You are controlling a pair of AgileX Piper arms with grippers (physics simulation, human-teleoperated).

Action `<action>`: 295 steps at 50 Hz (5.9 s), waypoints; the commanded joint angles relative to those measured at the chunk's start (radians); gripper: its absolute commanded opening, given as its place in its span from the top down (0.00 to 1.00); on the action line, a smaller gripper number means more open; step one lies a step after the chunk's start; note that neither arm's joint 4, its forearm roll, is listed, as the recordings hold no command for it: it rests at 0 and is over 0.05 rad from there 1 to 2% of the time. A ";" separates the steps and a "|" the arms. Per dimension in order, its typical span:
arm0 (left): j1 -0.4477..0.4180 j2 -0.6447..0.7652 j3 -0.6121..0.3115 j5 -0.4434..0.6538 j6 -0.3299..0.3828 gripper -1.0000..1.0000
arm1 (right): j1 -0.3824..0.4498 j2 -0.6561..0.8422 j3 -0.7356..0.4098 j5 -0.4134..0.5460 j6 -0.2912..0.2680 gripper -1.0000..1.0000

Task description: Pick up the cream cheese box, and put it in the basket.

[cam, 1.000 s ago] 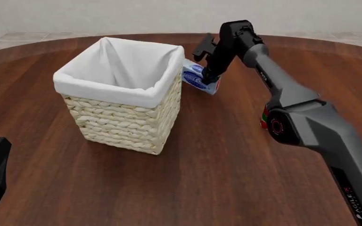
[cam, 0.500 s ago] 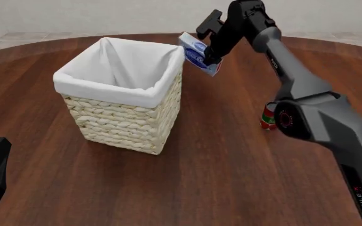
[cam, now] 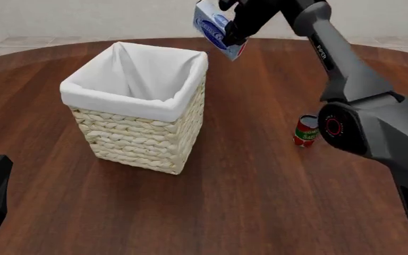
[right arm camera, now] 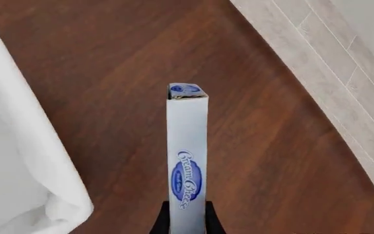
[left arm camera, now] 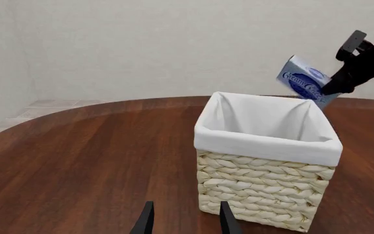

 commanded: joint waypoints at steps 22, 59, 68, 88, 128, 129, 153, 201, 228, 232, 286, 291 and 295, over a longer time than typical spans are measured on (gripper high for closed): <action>0.000 0.000 0.000 0.000 0.000 0.00 | 0.030 -0.526 0.665 -0.332 0.113 1.00; 0.000 0.000 0.000 0.000 0.000 0.00 | 0.136 -0.818 0.967 -0.553 0.144 1.00; 0.000 0.000 0.000 0.000 0.000 0.00 | 0.158 -0.841 0.980 -0.583 0.167 1.00; 0.000 0.000 0.000 0.000 0.000 0.00 | 0.229 -0.784 0.875 -0.564 0.193 1.00; 0.000 0.000 0.000 0.000 0.000 0.00 | 0.418 -0.834 1.046 -0.808 0.395 1.00; 0.000 0.000 0.000 0.000 0.000 0.00 | 0.429 -0.850 1.067 -0.827 0.405 1.00; 0.000 0.000 0.000 0.000 0.000 0.00 | 0.426 -0.860 1.212 -0.998 0.503 1.00; 0.000 0.000 0.000 0.000 0.000 0.00 | 0.399 -0.790 1.252 -1.094 0.565 1.00; 0.000 0.000 0.000 0.000 0.000 0.00 | 0.446 -0.883 1.494 -1.258 0.518 1.00; 0.000 0.000 0.000 0.000 0.000 0.00 | 0.447 -0.888 1.484 -1.235 0.504 1.00; 0.000 0.000 0.000 0.000 0.000 0.00 | 0.471 -0.701 1.373 -1.205 0.539 1.00; 0.000 0.000 0.000 0.000 0.000 0.00 | 0.472 -0.684 1.365 -1.204 0.541 1.00; 0.000 0.000 0.000 0.000 0.000 0.00 | 0.470 -0.674 1.360 -1.203 0.540 1.00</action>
